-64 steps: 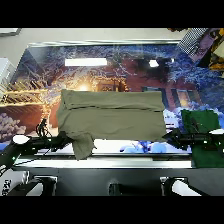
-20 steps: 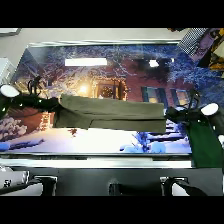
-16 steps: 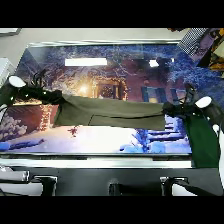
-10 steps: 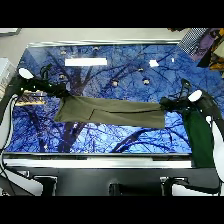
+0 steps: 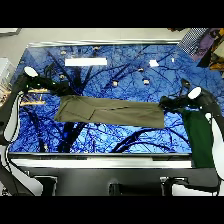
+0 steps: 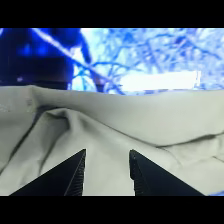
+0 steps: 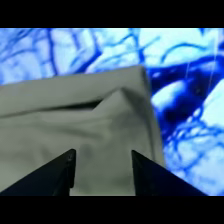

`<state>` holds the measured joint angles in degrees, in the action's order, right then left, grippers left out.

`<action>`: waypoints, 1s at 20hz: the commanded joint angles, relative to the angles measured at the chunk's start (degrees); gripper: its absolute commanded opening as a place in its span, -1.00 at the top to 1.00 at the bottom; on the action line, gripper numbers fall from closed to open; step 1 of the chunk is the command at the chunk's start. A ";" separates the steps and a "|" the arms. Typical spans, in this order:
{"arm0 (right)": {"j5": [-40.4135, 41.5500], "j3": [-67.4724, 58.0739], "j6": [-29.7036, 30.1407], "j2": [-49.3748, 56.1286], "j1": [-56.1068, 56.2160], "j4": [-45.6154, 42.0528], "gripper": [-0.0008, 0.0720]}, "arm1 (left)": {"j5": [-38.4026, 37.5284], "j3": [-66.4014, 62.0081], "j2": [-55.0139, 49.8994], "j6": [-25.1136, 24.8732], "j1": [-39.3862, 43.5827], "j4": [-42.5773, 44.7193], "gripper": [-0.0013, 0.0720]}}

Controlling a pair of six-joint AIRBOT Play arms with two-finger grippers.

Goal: Fold the clothes and pants, and hang the long-sleeved shirts on hangers.

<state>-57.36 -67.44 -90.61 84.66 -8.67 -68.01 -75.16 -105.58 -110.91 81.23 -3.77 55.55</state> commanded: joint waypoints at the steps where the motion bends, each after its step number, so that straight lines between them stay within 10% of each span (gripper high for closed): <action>1: -10.08 -2.60 1.88 -3.23 -4.13 1.11 -0.20 | -4.33 -5.18 1.81 2.23 -0.57 0.76 0.05; 7: -19.34 -0.98 14.53 1.09 -22.27 20.46 -0.42 | -6.78 -8.09 8.66 4.98 -0.28 3.19 0.04; 20: -13.14 -0.79 22.69 15.76 -17.35 25.92 -0.56 | -6.78 -8.07 9.16 5.40 0.70 3.19 0.05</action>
<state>-73.19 -68.27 -68.66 99.31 -27.35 -42.35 -81.91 -113.58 -101.80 86.56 -3.11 58.72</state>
